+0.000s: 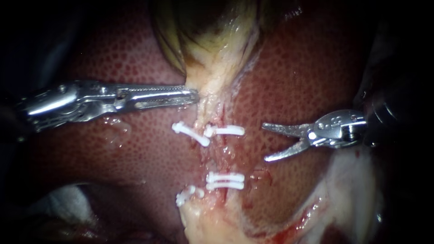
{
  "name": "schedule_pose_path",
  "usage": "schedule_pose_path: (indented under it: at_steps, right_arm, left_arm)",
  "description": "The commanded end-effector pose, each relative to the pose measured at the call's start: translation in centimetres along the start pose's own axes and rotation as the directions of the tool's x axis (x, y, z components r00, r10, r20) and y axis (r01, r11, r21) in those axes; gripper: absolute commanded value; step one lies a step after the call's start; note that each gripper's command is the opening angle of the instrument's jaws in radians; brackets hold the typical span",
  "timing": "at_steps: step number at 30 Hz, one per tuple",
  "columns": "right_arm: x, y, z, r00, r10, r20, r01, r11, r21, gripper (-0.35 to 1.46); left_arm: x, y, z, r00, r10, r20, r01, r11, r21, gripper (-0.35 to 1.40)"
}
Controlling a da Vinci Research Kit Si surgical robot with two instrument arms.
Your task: Go back from the cut right tube
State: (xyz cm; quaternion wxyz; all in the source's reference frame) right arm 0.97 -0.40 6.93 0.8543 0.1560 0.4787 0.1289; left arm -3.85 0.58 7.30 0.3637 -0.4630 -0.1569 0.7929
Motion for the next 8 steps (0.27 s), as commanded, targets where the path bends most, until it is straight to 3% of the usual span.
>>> schedule_pose_path:
  at_steps: [1, 8]
  right_arm:
    - [0.0, 0.0, 0.0, 1.0, 0.0, 0.0, 0.0, 1.0, 0.0, 1.45]
    - [0.0, 0.0, 0.0, 1.0, 0.0, 0.0, 0.0, 1.0, 0.0, 1.45]
  left_arm:
    - [0.0, 0.0, 0.0, 1.0, 0.0, 0.001, 0.0, 1.0, -0.001, -0.35]
    - [0.0, 0.0, 0.0, 1.0, 0.0, 0.001, 0.0, 1.0, -0.001, -0.35]
